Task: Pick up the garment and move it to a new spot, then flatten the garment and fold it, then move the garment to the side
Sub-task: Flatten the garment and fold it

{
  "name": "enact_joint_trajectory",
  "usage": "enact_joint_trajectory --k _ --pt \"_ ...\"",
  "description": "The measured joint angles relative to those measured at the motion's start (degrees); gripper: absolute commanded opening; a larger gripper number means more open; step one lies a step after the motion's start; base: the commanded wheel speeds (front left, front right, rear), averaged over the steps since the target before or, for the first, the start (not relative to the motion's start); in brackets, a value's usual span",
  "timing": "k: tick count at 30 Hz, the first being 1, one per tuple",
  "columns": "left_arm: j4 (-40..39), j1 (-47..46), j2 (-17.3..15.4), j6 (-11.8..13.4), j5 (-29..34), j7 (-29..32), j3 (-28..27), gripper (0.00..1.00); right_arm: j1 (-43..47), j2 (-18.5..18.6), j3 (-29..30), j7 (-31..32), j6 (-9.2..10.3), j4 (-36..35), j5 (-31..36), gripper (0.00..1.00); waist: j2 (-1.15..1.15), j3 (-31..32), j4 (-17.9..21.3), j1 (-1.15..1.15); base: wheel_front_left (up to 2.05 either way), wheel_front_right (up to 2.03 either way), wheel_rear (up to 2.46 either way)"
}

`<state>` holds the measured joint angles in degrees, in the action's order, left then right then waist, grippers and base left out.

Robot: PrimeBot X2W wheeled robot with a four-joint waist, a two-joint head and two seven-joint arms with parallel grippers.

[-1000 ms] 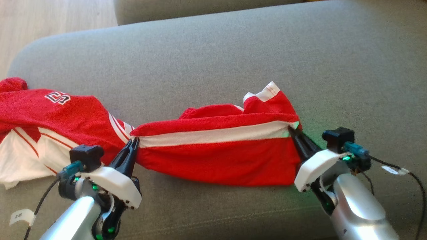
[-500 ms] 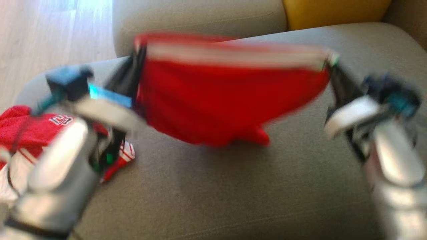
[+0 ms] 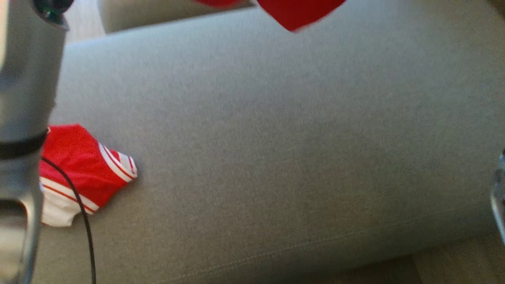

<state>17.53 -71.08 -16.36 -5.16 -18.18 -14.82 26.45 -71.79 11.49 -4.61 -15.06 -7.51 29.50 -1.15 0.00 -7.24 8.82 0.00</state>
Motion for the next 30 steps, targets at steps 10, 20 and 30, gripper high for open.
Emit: enact_joint_trajectory --k 10,20,30 --pt "-11.0 35.1 0.2 -2.0 5.3 -0.1 -0.4 0.00 32.7 -0.1 -7.9 0.3 0.00 -2.0 -7.8 0.00 0.00 -11.7 -0.9 0.02 0.00 0.00 0.00" --pt "-15.5 53.6 -7.6 -2.4 -6.0 0.1 12.4 0.00 51.8 5.6 -14.3 6.0 0.00 -10.6 -19.6 0.00 0.00 -9.7 -0.6 0.00 0.00 0.00 0.00" --pt "-16.2 60.2 -15.9 -2.4 -8.8 0.1 28.2 0.00 71.4 13.8 -8.2 15.2 0.00 -23.2 -22.3 0.00 0.00 -4.2 -1.2 0.00 0.00 0.00 0.00"
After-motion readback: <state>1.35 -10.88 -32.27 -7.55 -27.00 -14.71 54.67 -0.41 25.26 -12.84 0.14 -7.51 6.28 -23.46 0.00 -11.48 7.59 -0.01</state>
